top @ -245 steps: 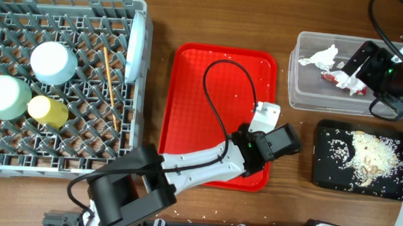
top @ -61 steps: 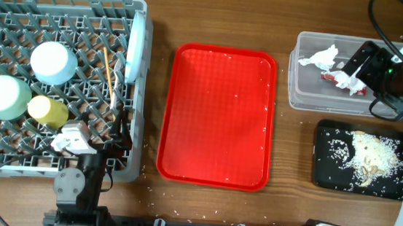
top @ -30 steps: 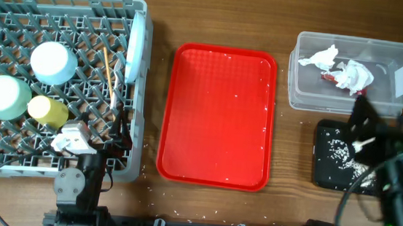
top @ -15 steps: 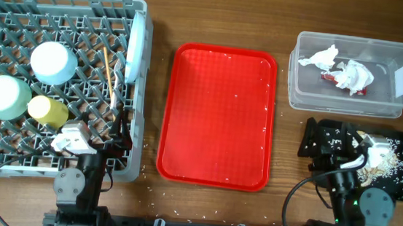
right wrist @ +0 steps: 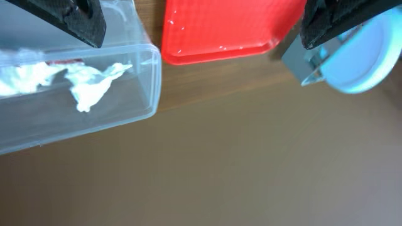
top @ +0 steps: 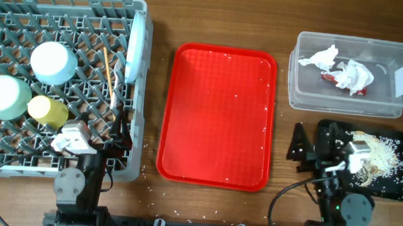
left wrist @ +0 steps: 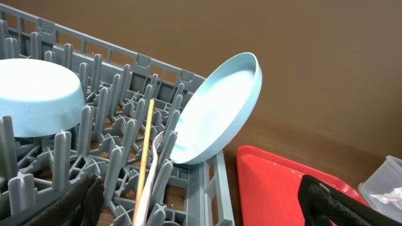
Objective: Sort waste into correct bins and load items into the dishwasher rack
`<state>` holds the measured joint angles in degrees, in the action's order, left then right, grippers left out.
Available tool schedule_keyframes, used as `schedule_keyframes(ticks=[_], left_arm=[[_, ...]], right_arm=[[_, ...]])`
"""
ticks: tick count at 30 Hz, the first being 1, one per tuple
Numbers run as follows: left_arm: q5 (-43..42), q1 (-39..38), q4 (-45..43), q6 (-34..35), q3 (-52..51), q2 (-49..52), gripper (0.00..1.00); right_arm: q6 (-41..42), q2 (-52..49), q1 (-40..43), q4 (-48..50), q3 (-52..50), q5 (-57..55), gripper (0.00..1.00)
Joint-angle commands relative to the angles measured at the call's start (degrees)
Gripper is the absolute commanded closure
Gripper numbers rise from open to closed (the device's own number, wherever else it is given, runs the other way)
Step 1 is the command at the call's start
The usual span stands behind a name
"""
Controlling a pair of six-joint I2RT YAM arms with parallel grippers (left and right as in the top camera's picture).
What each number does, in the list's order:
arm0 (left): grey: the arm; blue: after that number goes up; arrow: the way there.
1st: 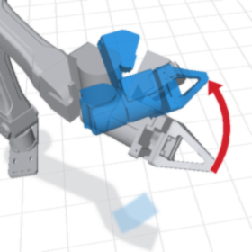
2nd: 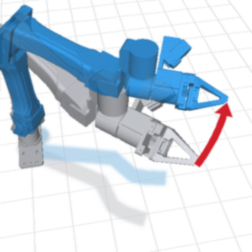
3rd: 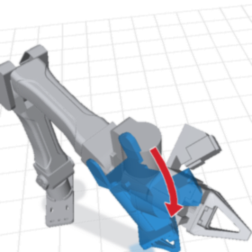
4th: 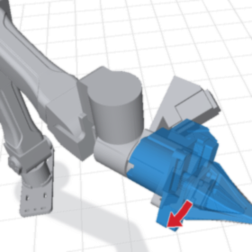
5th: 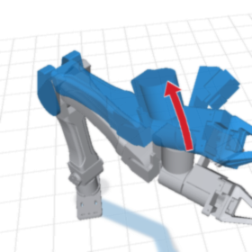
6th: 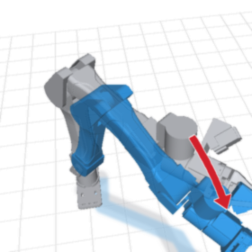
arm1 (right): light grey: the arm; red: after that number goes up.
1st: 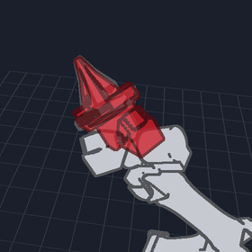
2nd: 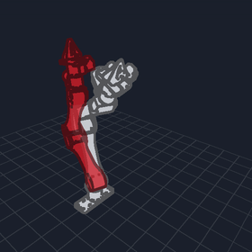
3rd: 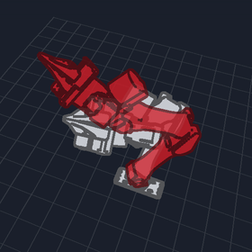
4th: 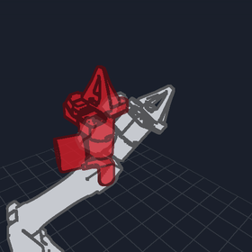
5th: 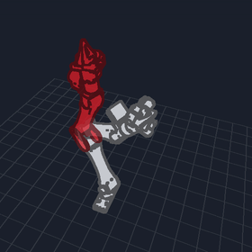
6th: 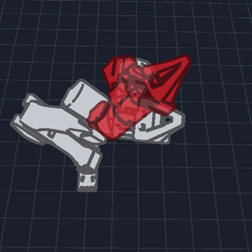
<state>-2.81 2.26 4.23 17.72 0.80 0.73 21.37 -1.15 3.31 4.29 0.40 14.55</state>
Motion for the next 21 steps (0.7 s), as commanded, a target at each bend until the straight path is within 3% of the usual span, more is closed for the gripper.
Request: schedule_keyframes(ticks=[1,5,21], left_arm=[[0.98,0.22,0.07,-0.76,-0.48,-0.57,0.00],[1.01,0.22,0.07,-0.76,-0.48,-0.57,0.00],[0.98,0.22,0.07,-0.76,-0.48,-0.57,0.00]], right_arm=[[-10.97,0.98,-2.80,-2.32,-0.13,-2.29,0.00],[-16.13,0.96,-2.86,-3.56,-0.13,-4.44,0.00],[-21.18,0.96,-2.86,-4.24,-0.11,-9.18,0.00]])
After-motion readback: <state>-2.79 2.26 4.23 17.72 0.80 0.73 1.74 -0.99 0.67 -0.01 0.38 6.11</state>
